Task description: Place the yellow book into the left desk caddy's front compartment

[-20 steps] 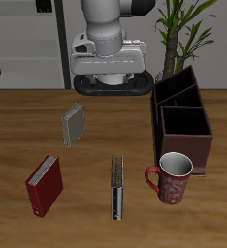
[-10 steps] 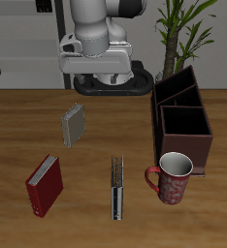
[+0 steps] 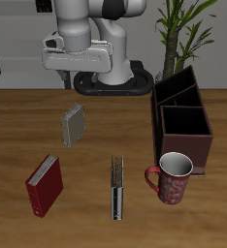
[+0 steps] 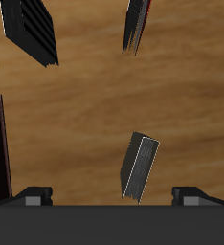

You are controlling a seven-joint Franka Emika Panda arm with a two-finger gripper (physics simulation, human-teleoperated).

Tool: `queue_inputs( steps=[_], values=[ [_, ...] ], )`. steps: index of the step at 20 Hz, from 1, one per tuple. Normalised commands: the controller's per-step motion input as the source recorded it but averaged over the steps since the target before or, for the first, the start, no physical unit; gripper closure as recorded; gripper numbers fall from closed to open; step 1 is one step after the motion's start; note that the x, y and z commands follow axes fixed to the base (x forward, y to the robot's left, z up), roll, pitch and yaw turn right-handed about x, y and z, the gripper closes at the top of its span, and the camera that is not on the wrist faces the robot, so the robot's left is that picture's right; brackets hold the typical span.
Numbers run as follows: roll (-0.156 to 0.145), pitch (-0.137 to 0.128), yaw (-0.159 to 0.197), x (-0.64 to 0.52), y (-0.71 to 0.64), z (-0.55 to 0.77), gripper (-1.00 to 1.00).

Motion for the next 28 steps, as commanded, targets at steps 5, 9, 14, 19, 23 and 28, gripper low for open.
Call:
queue_inputs(
  steps=[5, 9, 14, 19, 23, 28],
  values=[
    [-0.015, -0.015, 0.024, -0.05, -0.31, -0.23, -1.0],
    [-0.007, -0.035, 0.007, -0.11, -0.35, -0.18, -1.0],
    [-0.005, 0.0, -0.027, -0.02, -0.12, -0.14, -1.0],
    [-0.003, -0.024, -0.038, 0.0, 0.0, -0.1, -1.0],
    [-0.01, -0.02, -0.043, 0.0, -0.03, -0.17, -1.0],
    [-0.026, 0.002, -0.035, 0.06, -0.05, -0.17, -1.0]
  ],
)
